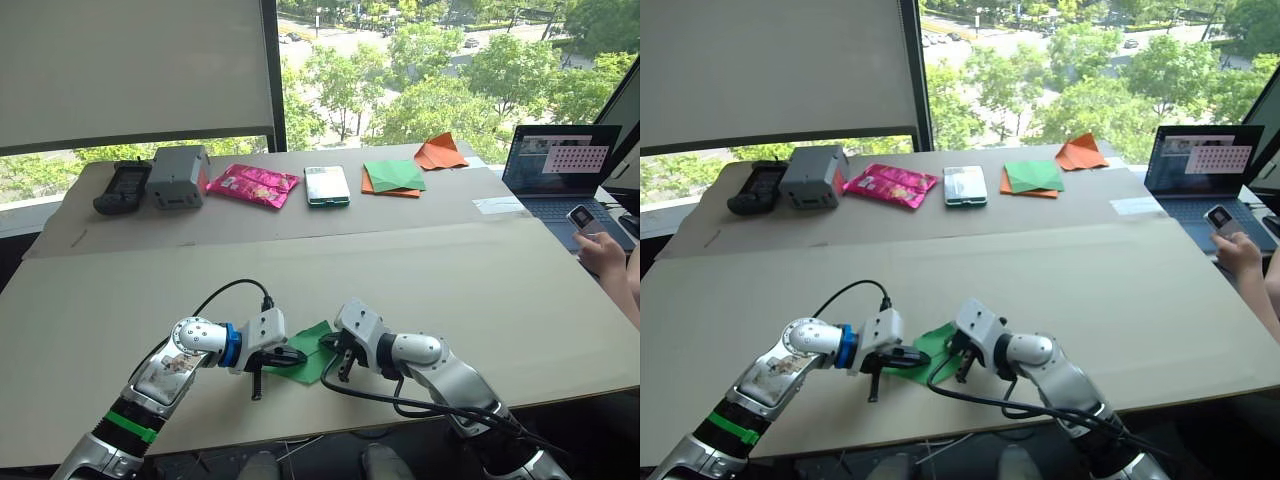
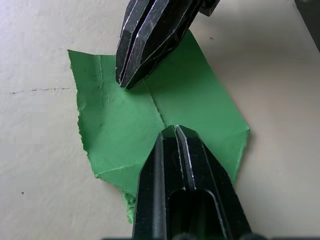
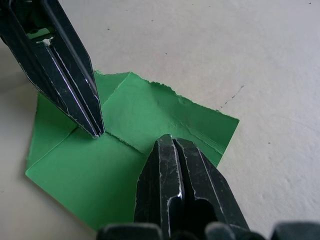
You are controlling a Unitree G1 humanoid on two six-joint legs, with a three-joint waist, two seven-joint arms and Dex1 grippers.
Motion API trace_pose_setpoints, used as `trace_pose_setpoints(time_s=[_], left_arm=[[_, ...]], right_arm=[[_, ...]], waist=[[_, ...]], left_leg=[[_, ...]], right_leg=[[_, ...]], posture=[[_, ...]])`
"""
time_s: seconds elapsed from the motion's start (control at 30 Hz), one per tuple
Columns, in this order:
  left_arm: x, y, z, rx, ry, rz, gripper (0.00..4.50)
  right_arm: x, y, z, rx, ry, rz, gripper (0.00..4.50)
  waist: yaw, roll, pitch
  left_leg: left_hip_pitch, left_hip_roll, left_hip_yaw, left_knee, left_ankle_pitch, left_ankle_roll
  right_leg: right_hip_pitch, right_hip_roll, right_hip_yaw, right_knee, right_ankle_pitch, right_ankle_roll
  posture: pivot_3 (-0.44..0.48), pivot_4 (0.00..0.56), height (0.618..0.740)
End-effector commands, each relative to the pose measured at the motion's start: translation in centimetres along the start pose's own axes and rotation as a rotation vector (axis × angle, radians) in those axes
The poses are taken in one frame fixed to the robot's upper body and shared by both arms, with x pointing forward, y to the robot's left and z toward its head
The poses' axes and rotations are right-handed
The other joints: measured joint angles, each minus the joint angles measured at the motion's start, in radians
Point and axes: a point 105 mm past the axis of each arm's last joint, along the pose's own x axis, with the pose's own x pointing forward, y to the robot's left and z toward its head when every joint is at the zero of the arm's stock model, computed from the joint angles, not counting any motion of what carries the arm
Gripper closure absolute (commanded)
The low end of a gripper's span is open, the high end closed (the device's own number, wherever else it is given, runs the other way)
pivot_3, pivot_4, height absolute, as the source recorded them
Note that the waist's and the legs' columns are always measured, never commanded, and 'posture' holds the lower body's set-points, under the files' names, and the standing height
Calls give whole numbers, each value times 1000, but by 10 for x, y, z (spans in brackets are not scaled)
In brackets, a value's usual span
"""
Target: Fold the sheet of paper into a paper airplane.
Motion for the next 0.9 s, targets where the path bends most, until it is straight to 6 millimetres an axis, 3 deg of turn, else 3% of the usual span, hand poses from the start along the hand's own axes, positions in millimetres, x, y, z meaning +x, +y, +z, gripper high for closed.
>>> trace_pose_setpoints(time_s=[0.03, 0.33, 0.9], left_arm=[[4, -2, -14, -10, 55, -7, 4500], [-9, -15, -42, -25, 154, -39, 4500], [-41, -38, -68, -101, 230, -36, 4500]], right_arm=[[2, 3, -20, 37, 87, 1, 4463], [1, 1, -18, 42, 90, -10, 4463], [1, 0, -19, 45, 95, -9, 4463]], waist=[[1, 0, 0], [-1, 0, -2], [-6, 1, -2]], left_leg=[[0, 0, 0, 0, 0, 0], [0, 0, 0, 0, 0, 0], [2, 1, 0, -3, -2, -3]], right_leg=[[0, 0, 0, 0, 0, 0], [0, 0, 0, 0, 0, 0], [-1, 0, 0, -1, 0, -1]], posture=[[0, 150, 732], [0, 150, 732], [0, 150, 732]])
